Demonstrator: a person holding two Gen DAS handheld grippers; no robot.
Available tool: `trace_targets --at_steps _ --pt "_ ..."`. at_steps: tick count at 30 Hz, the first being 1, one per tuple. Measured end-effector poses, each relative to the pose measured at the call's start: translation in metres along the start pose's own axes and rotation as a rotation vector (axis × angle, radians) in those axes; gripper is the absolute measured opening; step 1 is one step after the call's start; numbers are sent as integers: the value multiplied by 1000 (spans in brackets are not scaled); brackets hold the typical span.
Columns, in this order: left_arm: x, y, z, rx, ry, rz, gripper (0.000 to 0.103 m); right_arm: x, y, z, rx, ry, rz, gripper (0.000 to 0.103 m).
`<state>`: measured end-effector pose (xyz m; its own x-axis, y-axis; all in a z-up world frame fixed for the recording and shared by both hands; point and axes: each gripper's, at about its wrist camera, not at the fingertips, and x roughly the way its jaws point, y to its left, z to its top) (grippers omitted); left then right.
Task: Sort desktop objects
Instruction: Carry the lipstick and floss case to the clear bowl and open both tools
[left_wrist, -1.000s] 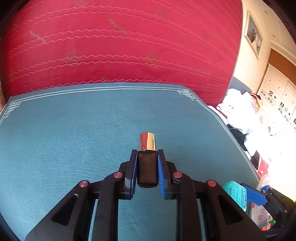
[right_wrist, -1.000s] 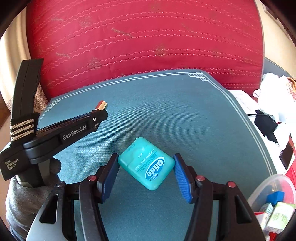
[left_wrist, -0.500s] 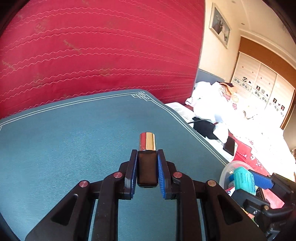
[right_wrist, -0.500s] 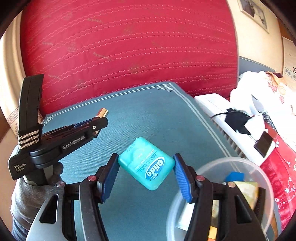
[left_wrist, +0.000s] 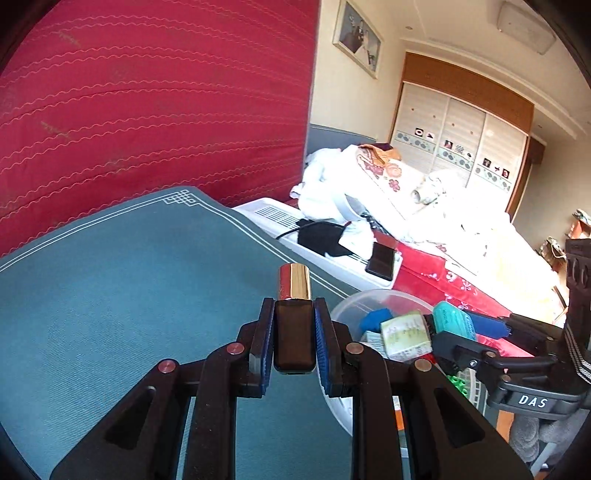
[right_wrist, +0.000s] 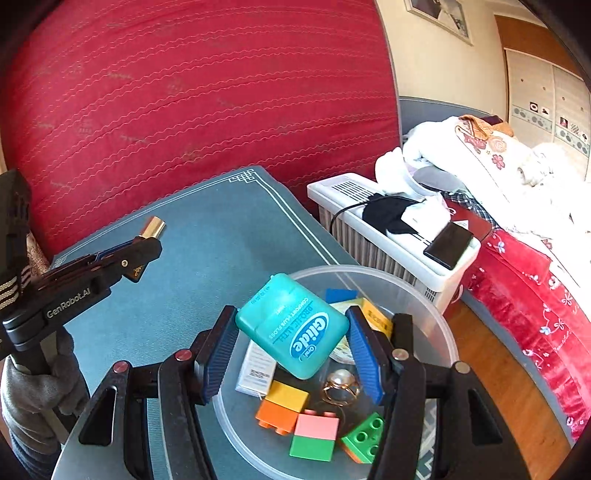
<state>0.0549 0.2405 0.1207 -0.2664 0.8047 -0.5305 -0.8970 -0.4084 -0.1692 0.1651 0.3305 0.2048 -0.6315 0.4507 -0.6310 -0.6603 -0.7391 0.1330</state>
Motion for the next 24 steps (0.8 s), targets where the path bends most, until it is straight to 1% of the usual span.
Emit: trace_targets --at_steps 3,8,14,20,24 --pt "2 -15 -4 27 6 -43 22 -3 -9 -5 19 4 -11 63" --pt "5 -32 -10 66 15 -80 22 -6 -16 -10 25 8 -19 63" --pt "11 -45 -17 81 38 -135 22 -9 -29 -19 40 16 -40 63" --pt "15 -55 -23 106 54 -156 22 -12 -43 -26 65 25 -54 63" --pt "13 -56 -21 112 50 -139 22 -12 -48 -28 72 27 -45 63"
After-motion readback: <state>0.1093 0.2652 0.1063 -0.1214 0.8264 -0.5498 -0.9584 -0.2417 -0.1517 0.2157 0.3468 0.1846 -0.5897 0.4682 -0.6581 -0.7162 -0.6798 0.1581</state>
